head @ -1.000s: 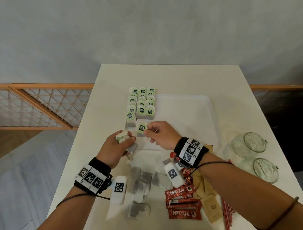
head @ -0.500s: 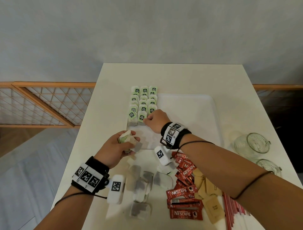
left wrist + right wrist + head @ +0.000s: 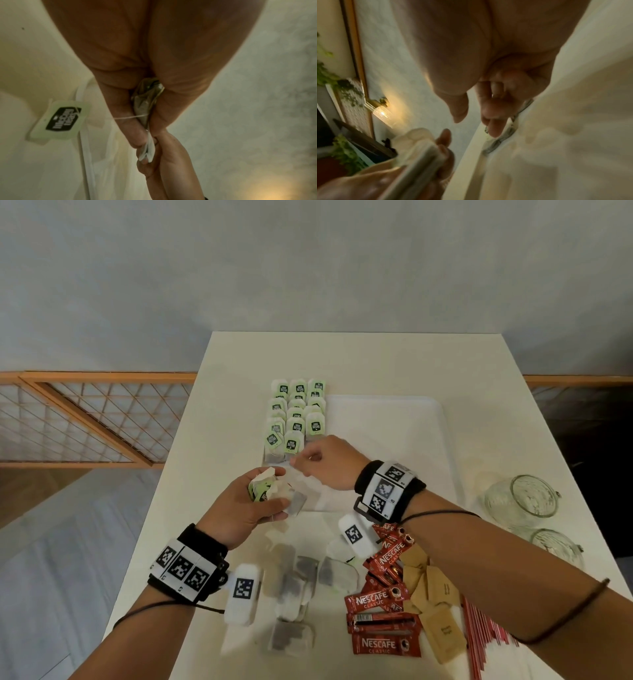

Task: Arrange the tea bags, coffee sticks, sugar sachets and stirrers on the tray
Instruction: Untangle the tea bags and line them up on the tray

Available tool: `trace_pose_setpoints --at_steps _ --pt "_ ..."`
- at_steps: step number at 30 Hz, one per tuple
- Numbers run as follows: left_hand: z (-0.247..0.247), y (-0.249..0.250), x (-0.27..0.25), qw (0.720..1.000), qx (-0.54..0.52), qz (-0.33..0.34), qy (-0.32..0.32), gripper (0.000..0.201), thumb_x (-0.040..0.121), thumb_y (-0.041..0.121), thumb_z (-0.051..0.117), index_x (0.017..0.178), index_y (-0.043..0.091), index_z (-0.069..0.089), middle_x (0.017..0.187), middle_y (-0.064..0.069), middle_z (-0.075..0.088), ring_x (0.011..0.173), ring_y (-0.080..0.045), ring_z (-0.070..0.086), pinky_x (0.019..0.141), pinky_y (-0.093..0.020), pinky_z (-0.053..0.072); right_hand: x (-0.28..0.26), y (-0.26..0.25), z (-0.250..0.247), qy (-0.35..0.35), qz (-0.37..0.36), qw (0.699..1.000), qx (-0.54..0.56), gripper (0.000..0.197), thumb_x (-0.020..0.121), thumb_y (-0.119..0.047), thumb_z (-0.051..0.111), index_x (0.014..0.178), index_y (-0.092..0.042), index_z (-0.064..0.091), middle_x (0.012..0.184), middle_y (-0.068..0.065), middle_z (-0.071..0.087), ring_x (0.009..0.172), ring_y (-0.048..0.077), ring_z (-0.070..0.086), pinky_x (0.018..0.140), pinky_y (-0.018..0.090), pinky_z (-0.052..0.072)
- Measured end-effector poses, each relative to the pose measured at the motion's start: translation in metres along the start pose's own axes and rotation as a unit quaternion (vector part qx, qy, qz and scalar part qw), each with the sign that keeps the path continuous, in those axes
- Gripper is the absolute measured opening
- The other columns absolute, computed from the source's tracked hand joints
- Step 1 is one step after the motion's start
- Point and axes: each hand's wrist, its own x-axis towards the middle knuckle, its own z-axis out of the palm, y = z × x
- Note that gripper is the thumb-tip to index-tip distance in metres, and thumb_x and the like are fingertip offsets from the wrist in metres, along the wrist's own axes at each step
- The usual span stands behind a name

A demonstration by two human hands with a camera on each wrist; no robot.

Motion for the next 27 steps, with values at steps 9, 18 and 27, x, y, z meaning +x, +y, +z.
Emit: trace_pose_setpoints --at_steps 9,18,27 --pt "0.009 0.006 0.0 1.0 0.001 0.006 -0.019 0.058 0.06 0.013 0.087 0.112 0.012 0.063 0.098 -0.008 0.066 0.085 -0.021 0.069 0.074 -0.032 0.059 -0.044 -0.004 -0.003 -0.107 -0.043 0.99 0.085 0.026 0.096 -0.03 0.068 0.118 -0.015 0.07 0.102 0.003 0.074 0.063 0.007 0.063 0.071 0.032 0.057" --pt "0.011 0.008 -0.001 0.996 -0.083 0.021 -0.02 0.076 0.045 0.041 0.101 0.102 0.01 0.062 0.083 -0.014 0.064 0.077 -0.027 0.071 0.071 -0.034 0.061 -0.064 -0.01 -0.027 -0.052 -0.084 0.988 0.123 0.015 0.097 -0.021 0.067 0.103 -0.008 0.072 0.086 -0.001 0.07 0.061 0.008 0.06 0.066 0.023 0.053" --pt "0.013 0.011 -0.001 0.999 -0.023 0.033 0.02 0.023 0.071 -0.001 0.071 0.077 0.015 0.056 0.1 -0.011 0.069 0.075 -0.024 0.066 0.06 -0.026 0.048 -0.074 -0.017 -0.054 -0.017 -0.115 0.981 0.156 0.017 0.097 -0.016 0.066 0.096 0.0 0.07 0.069 -0.012 0.063 0.059 0.01 0.057 0.066 0.021 0.048"
